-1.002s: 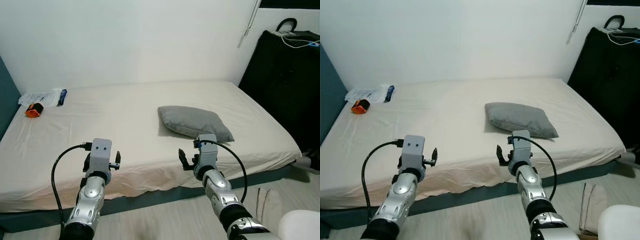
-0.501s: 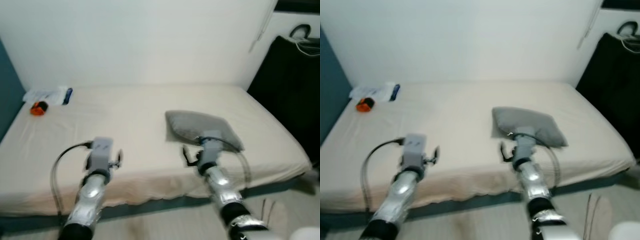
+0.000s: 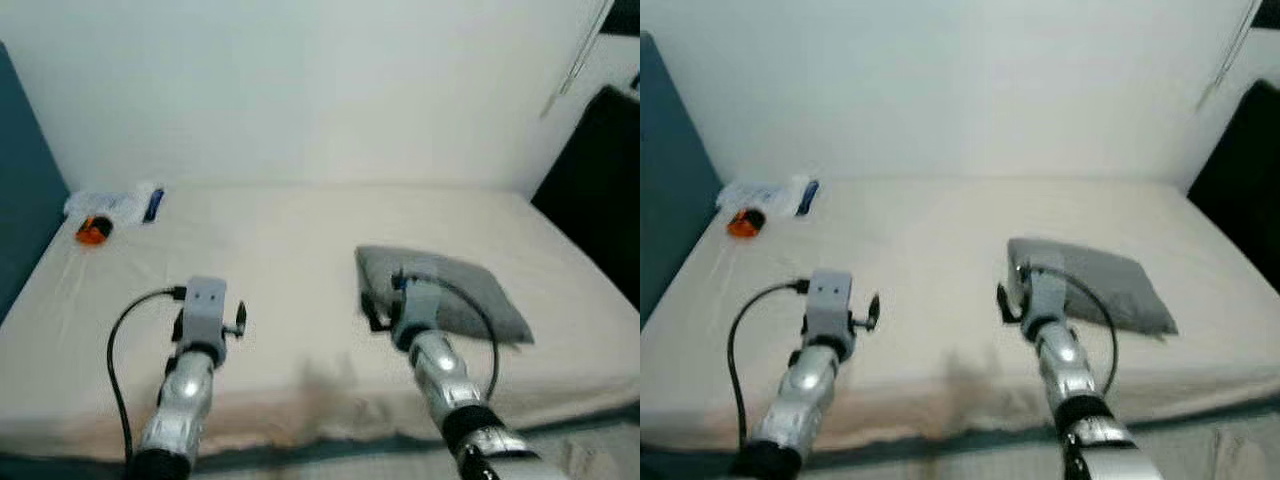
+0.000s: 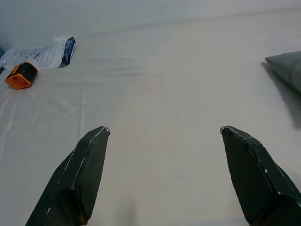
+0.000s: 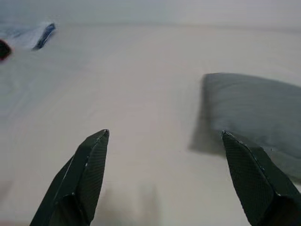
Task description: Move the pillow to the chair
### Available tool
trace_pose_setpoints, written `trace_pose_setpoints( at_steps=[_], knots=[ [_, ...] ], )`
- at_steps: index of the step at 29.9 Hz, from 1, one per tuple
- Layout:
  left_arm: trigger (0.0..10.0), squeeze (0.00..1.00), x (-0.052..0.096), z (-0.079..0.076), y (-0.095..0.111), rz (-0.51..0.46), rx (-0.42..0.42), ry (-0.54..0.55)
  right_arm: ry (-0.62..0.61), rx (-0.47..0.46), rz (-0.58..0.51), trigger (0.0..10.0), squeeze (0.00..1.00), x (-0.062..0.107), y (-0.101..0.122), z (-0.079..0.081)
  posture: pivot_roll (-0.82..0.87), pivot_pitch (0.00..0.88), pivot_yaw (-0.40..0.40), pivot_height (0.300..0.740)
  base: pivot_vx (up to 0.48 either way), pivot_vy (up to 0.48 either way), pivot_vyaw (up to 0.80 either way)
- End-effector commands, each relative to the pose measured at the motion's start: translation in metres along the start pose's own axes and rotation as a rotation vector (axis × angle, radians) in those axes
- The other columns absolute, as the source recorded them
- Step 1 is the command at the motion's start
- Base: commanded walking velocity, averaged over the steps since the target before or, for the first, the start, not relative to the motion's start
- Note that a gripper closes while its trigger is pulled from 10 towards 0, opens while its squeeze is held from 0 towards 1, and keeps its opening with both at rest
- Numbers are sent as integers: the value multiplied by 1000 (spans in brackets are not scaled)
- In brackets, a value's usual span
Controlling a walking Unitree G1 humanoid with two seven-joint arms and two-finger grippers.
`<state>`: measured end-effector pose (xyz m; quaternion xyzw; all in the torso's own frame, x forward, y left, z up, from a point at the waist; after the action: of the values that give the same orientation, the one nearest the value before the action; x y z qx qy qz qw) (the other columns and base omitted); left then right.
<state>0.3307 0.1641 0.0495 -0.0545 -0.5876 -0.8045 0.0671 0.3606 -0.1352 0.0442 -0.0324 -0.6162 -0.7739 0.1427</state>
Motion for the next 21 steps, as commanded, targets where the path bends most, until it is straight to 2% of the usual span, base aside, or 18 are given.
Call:
trace_pose_setpoints(
  at_steps=[1, 21],
  knots=[
    [10000, 0, 1, 0, -1, 1, 4, 1, -15, 16, 12, 10000, 0, 2, -2, -7, -14, 0, -67, 740, 296, 0, 0],
    [10000, 0, 1, 2, -2, 0, -1, 4, -10, 14, 19, 10000, 0, 2, -4, -4, -12, 0, -65, 740, 294, 0, 0]
  ],
)
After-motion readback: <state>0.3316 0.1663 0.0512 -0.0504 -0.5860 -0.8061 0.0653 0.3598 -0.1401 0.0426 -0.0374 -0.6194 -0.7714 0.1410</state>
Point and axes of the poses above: a point about 5 cm out from each wrist's last joint towards the gripper, its own x axis pointing back from the gripper into the wrist, its own y axis along the axis of the wrist's last joint, z = x × y, the point moved 3 cm from there along -x, pointing out of the wrist towards the gripper, and after that the axes turned 11 degrees about -x, right-handed, at the moved point
